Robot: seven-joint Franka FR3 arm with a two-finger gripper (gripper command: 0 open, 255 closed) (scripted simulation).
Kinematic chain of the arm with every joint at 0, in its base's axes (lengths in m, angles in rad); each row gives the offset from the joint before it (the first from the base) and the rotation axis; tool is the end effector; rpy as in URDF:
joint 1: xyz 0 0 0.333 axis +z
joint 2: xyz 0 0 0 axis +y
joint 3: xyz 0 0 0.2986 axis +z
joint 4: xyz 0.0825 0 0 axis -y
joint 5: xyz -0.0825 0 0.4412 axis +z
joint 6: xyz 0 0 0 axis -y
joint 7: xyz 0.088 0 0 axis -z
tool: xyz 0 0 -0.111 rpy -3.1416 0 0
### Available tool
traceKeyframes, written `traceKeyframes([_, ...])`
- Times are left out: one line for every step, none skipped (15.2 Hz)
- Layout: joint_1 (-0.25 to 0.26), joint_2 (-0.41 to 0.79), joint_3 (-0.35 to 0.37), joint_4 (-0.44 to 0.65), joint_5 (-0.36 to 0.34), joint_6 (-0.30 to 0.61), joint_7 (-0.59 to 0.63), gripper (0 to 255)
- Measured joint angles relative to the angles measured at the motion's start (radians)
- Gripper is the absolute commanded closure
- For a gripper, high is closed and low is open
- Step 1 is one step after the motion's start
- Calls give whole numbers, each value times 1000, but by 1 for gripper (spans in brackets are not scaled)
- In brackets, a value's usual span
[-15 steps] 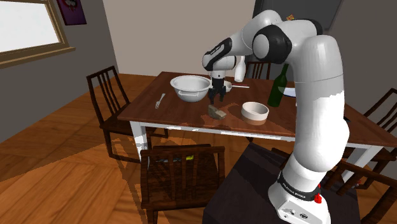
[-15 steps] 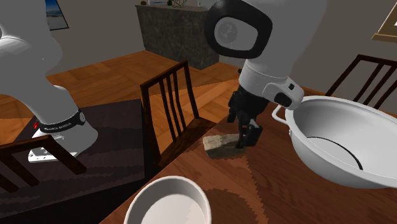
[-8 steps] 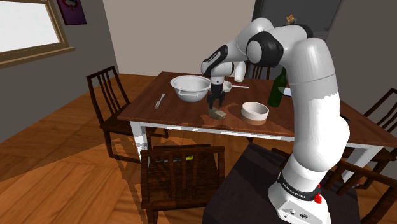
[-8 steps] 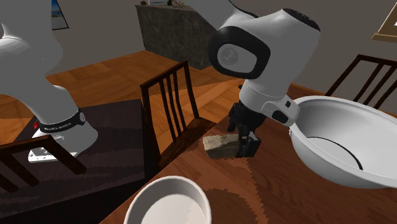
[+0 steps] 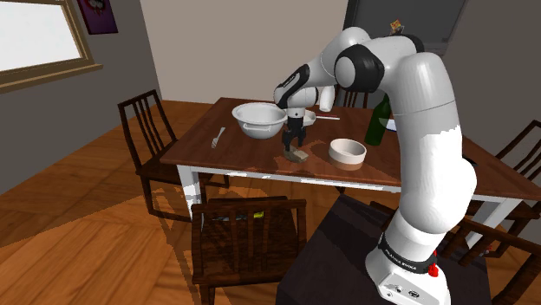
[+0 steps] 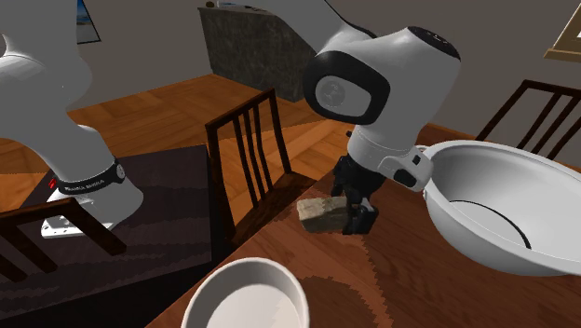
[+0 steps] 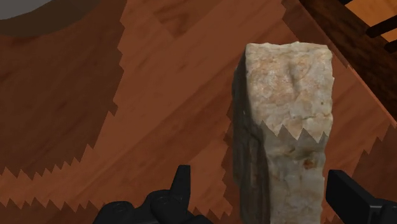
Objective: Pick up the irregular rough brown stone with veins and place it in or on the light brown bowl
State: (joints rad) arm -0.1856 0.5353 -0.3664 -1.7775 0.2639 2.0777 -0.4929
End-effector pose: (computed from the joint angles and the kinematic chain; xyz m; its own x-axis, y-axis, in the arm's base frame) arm 0.5813 -0.3321 0.2027 0.9726 -0.1696 -0.1590 -0.1875 -0.9766 -0.1054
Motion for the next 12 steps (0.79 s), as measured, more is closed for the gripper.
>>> traceKeyframes([0, 0, 0, 0, 0, 0, 0, 255])
traceKeyframes([0, 0, 0, 0, 0, 0, 0, 255])
traceKeyframes([1, -2, 1, 1, 1, -1, 0, 255])
traceKeyframes([1, -2, 1, 1, 1, -1, 0, 255])
traceKeyframes([1, -2, 1, 0, 1, -1, 0, 255])
traceKeyframes([1, -2, 1, 1, 0, -2, 0, 255])
traceKeyframes([1, -2, 1, 1, 0, -3, 0, 255])
traceKeyframes([1, -2, 1, 2, 0, -3, 0, 255])
traceKeyframes([1, -2, 1, 2, 0, -3, 0, 255])
traceKeyframes([1, -2, 1, 1, 0, -3, 0, 255])
traceKeyframes([1, -2, 1, 0, 0, -2, 0, 255])
traceKeyframes([1, -4, 0, 2, -1, -6, 1, 255])
